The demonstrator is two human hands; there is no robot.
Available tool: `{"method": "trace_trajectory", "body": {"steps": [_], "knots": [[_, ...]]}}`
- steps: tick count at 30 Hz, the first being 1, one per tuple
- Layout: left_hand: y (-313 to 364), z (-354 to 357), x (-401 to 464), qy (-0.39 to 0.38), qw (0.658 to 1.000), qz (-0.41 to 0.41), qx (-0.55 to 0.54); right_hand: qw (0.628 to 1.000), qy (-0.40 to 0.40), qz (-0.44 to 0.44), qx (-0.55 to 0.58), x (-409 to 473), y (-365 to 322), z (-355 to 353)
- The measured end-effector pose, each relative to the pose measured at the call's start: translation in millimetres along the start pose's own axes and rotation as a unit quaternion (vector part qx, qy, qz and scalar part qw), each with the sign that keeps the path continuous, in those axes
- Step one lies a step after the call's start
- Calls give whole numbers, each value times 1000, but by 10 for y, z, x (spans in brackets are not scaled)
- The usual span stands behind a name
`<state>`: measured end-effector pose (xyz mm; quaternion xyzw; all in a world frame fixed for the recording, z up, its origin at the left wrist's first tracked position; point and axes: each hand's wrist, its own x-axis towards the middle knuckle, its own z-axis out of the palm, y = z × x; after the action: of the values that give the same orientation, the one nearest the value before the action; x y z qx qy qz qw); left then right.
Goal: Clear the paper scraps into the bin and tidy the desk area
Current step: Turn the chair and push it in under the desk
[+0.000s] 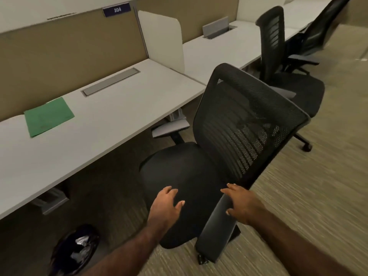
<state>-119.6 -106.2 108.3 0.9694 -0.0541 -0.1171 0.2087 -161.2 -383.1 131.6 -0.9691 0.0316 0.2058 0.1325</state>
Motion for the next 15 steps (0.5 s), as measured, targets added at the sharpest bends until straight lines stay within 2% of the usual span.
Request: {"method": "trace_trajectory", "body": {"steps": [7, 11, 15], "knots": [[208, 296, -213, -51, 998, 22, -17, 993, -56, -38, -96, -239, 127, 292], [211, 445, -358, -102, 994, 27, -37, 985, -71, -54, -146, -267, 55, 436], [173, 628, -578, -151, 988, 43, -12, 980, -72, -50, -180, -295, -40, 582]]}}
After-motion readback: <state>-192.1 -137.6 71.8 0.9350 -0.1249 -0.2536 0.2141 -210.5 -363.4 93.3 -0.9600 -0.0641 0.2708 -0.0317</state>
